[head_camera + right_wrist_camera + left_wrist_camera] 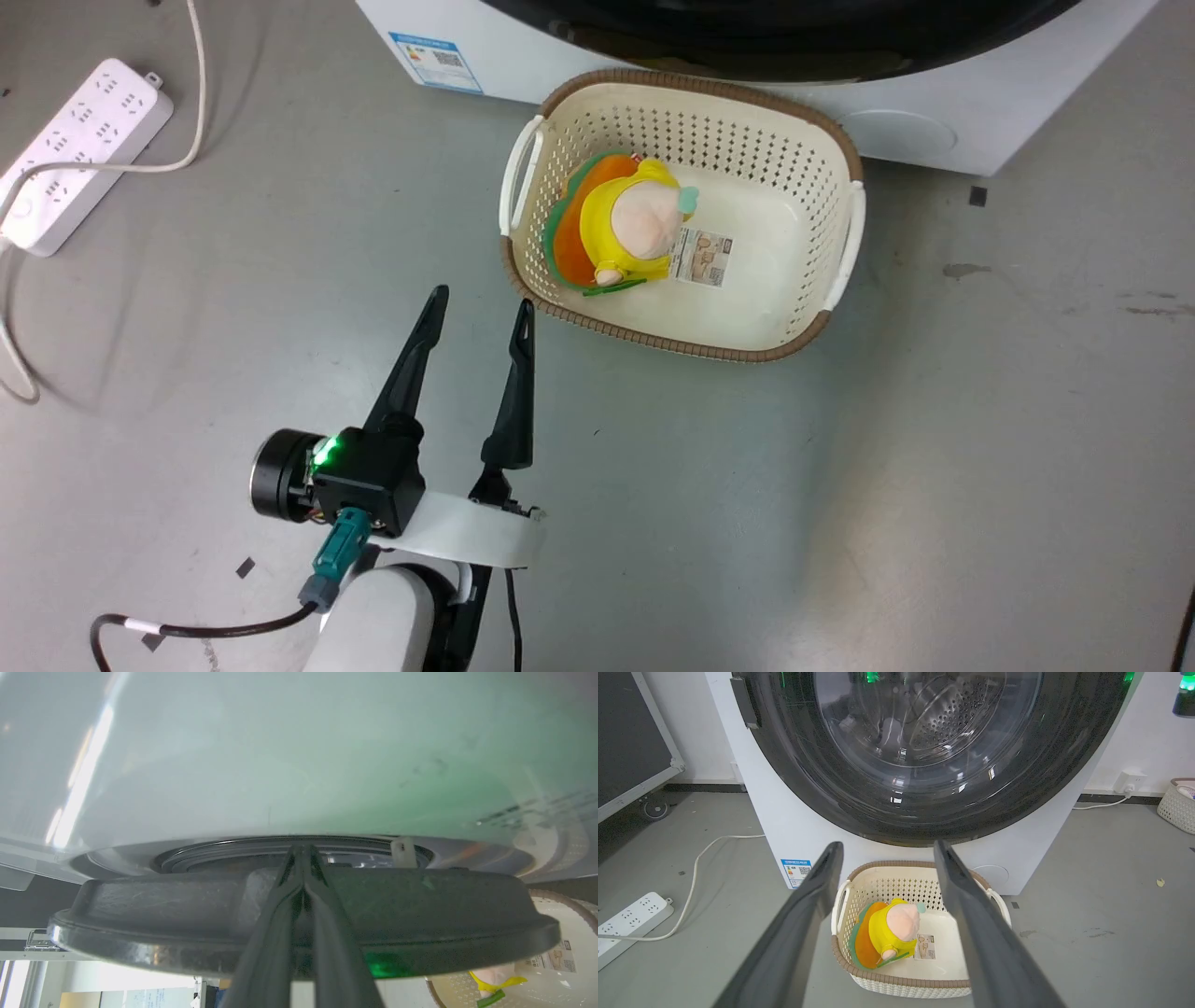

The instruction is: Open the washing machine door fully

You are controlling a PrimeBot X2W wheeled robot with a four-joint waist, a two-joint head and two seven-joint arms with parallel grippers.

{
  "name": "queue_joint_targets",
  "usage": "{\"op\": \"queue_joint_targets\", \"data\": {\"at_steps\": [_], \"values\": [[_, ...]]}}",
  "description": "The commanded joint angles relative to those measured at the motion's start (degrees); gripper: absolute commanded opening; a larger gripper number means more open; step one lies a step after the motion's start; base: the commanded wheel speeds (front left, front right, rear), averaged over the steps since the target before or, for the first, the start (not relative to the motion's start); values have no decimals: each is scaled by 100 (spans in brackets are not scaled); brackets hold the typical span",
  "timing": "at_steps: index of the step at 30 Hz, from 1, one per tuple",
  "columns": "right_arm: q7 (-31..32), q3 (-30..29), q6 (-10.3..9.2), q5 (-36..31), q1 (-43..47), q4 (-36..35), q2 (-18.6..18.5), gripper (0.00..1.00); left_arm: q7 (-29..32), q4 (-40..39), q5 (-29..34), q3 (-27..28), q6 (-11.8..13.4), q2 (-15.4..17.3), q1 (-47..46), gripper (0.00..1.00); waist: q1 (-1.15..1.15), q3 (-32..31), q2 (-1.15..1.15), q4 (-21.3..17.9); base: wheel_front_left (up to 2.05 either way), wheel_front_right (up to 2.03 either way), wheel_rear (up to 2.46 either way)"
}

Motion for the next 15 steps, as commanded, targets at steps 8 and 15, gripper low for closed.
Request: {"op": "queue_joint_targets", "data": {"at_steps": [8,15], "values": [[476,-144,0,83,136,497,-56,0,-116,35,-63,-41,30,7,-55,100,0,-228,0,13,0,0,0],[729,-136,0,139,894,480,102,0,-116,129,-15,21,-10,7,123,100,0,-763,0,-122,0,0,0]]}}
